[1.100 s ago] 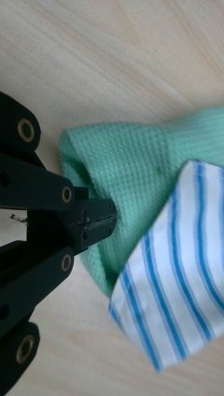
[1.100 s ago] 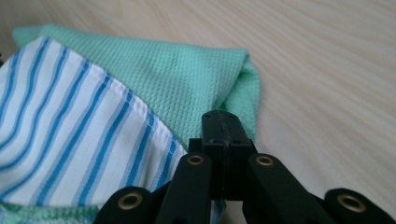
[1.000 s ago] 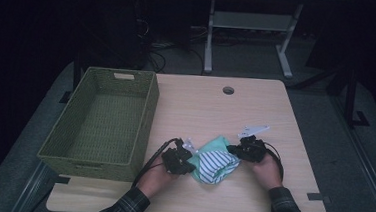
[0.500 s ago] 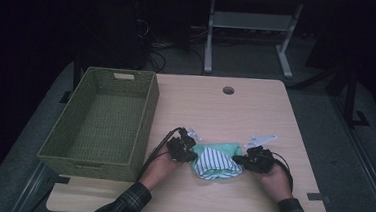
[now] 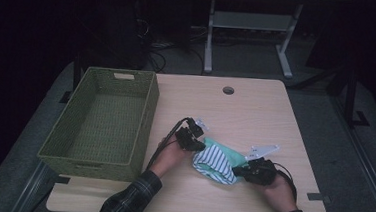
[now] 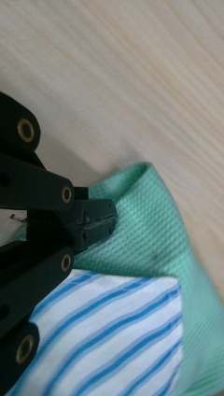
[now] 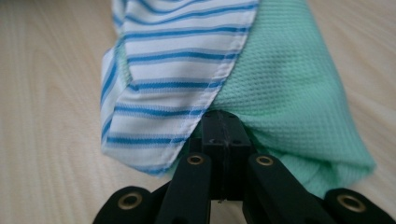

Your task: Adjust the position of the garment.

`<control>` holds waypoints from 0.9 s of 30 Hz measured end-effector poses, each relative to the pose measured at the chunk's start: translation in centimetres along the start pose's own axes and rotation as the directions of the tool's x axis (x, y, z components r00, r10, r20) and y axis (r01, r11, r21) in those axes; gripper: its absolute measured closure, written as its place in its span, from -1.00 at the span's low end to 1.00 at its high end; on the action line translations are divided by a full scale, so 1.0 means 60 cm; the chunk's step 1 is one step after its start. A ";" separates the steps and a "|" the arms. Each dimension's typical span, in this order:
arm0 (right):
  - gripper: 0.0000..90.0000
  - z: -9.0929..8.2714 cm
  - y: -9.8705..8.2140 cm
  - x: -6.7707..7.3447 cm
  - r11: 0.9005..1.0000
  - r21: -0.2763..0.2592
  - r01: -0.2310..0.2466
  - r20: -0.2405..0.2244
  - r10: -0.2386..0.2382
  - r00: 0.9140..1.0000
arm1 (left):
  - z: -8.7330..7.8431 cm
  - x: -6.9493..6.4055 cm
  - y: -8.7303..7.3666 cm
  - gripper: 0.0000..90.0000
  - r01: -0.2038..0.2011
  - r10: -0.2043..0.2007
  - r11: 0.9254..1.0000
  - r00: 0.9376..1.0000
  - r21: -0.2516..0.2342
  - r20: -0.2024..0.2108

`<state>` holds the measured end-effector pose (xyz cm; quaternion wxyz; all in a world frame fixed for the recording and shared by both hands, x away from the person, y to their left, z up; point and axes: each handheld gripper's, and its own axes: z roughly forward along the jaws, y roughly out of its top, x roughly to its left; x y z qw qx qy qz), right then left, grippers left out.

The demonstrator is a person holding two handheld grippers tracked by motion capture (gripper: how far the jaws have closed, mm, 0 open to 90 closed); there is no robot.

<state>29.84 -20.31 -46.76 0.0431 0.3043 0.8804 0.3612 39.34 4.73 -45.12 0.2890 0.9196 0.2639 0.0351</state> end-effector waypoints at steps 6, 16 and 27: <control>0.99 0.008 0.005 0.013 1.000 -0.006 0.016 -0.024 -0.016 1.000 | 0.010 0.016 0.014 0.99 -0.005 0.005 1.000 1.000 -0.016 0.008; 0.99 -0.015 0.014 0.007 0.996 -0.079 0.033 -0.011 -0.033 0.999 | -0.017 0.023 0.014 0.95 0.015 -0.014 0.998 1.000 -0.056 0.016; 0.99 -0.028 0.008 -0.058 0.991 -0.122 -0.047 0.083 0.057 0.995 | -0.090 -0.004 -0.006 0.62 0.020 -0.014 0.994 0.998 -0.104 0.061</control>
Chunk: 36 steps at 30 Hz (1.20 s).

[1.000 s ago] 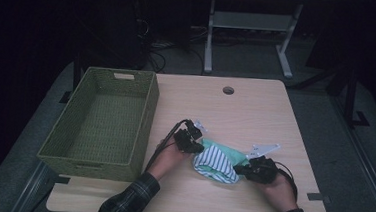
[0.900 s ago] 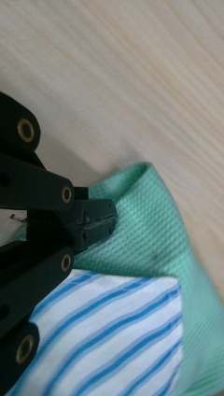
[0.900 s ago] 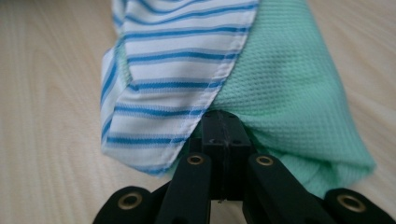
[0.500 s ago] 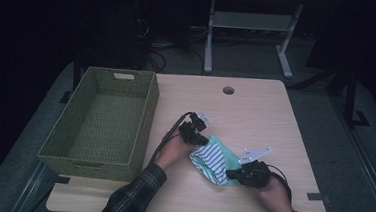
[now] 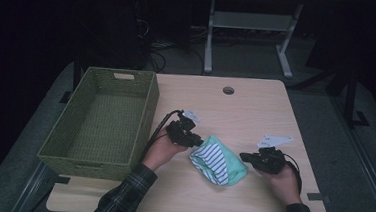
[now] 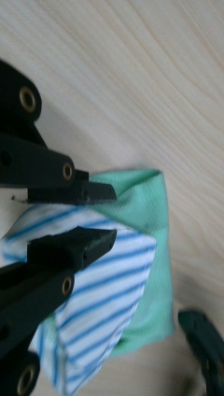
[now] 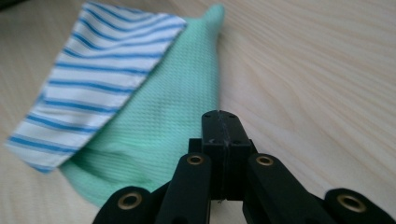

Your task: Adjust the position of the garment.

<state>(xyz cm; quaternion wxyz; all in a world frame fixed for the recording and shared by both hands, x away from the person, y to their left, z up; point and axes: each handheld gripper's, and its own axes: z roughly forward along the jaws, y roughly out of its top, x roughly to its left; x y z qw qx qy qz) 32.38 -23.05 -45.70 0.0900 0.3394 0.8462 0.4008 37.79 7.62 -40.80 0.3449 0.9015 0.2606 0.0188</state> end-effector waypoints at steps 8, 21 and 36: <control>0.99 0.020 -0.008 0.007 0.998 0.057 -0.013 -0.030 0.015 0.999 | -0.013 -0.031 -0.006 0.11 -0.029 0.028 0.999 0.999 0.022 0.045; 0.91 0.030 -0.009 0.042 0.997 0.070 0.036 -0.077 -0.031 0.997 | 0.003 -0.065 -0.029 -0.48 -0.133 0.127 0.985 0.990 0.110 0.067; -0.16 0.014 -0.021 0.006 0.999 0.007 -0.053 0.049 0.053 0.997 | 0.042 -0.063 -0.046 -0.65 -0.178 0.165 0.966 0.983 0.189 0.085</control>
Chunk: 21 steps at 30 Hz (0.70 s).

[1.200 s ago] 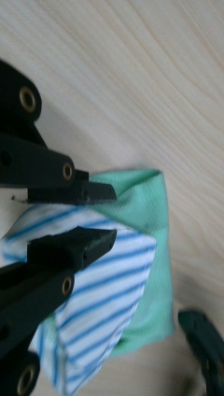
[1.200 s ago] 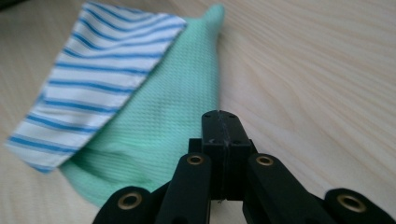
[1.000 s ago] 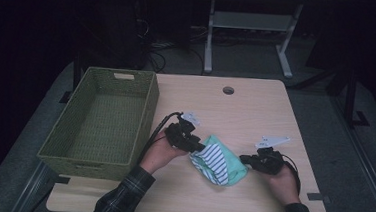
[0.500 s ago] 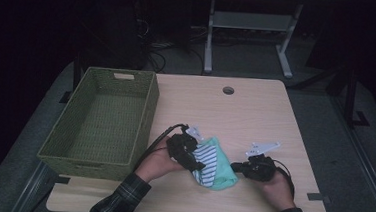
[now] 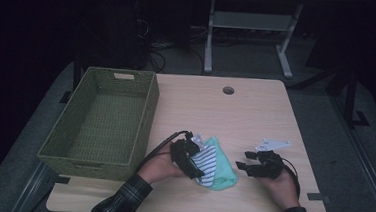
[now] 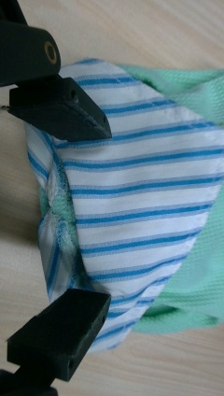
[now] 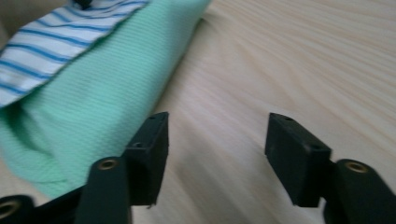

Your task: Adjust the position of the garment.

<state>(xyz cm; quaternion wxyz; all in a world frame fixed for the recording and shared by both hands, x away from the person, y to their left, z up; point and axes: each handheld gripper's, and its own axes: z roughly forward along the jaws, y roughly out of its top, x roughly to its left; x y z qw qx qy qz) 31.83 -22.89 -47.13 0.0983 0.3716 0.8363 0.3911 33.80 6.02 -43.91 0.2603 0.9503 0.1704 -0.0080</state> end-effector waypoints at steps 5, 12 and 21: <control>-0.45 0.000 -0.007 -0.021 1.000 0.006 -0.028 0.074 0.028 0.997 | 0.012 0.001 -0.005 -0.66 -0.016 0.016 1.000 1.000 0.021 0.002; -0.70 -0.004 -0.017 -0.051 0.997 -0.012 -0.075 0.199 0.076 0.977 | 0.023 -0.006 -0.004 -0.68 -0.049 0.050 0.998 0.999 0.033 -0.022; -0.76 -0.001 -0.018 -0.056 0.997 -0.010 -0.070 0.232 0.071 0.970 | 0.024 -0.011 0.001 -0.60 -0.053 0.056 0.997 0.997 0.061 -0.051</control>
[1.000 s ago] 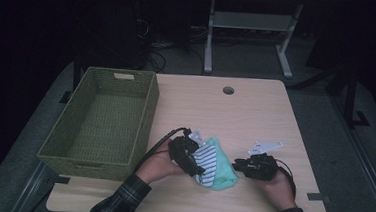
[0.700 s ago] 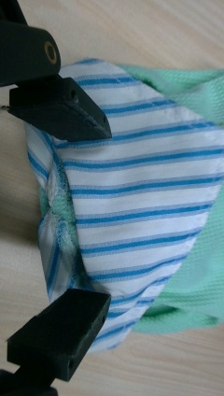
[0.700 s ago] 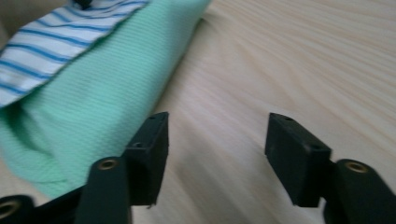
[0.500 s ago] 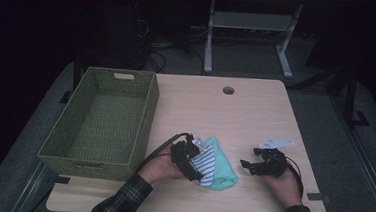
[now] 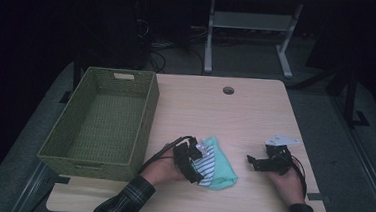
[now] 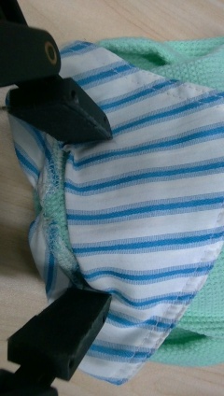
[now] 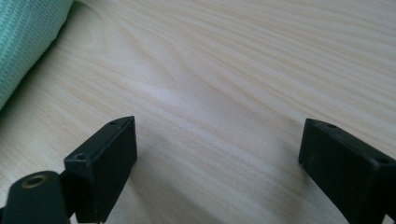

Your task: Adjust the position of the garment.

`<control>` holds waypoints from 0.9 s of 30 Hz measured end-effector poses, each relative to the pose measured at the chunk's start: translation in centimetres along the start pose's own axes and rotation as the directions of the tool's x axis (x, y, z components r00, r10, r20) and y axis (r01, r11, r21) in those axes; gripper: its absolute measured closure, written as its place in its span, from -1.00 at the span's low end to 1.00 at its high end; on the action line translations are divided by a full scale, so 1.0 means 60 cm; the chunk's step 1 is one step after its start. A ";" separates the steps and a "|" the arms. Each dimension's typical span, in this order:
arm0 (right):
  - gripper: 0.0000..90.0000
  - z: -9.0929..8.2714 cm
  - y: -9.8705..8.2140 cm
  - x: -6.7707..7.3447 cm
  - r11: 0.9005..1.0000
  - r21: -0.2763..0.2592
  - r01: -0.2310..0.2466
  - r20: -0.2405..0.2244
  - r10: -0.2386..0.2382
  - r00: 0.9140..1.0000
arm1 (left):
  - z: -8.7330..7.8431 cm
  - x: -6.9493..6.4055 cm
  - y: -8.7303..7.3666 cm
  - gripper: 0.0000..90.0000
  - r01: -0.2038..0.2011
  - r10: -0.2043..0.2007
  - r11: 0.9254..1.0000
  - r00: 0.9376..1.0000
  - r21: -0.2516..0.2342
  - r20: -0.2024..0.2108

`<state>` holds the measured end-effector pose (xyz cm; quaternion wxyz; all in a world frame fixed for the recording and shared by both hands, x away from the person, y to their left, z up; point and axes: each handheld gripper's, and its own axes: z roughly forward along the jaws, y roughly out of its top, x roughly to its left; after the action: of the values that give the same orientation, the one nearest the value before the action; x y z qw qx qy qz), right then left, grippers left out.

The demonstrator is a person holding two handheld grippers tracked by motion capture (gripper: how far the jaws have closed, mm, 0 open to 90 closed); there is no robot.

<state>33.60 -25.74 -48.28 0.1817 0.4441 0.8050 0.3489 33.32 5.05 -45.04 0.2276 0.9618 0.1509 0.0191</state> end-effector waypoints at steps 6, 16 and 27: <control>-0.76 0.000 0.000 -0.001 1.000 0.005 -0.009 -0.005 0.009 1.000 | -0.004 0.000 0.004 -0.33 0.020 -0.020 1.000 1.000 0.004 0.000; -0.76 0.000 0.000 -0.002 1.000 0.005 -0.009 -0.005 0.009 1.000 | -0.011 0.012 0.004 0.54 0.056 -0.055 0.998 0.998 -0.011 0.043; -0.76 0.000 0.000 -0.002 1.000 0.005 -0.011 -0.004 0.011 1.000 | -0.014 0.019 0.002 0.61 0.090 -0.089 0.995 0.995 -0.029 0.053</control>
<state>33.66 -25.81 -48.30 0.1771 0.4483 0.8038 0.3488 34.33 5.65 -44.27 0.2472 0.9505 0.1876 -0.0138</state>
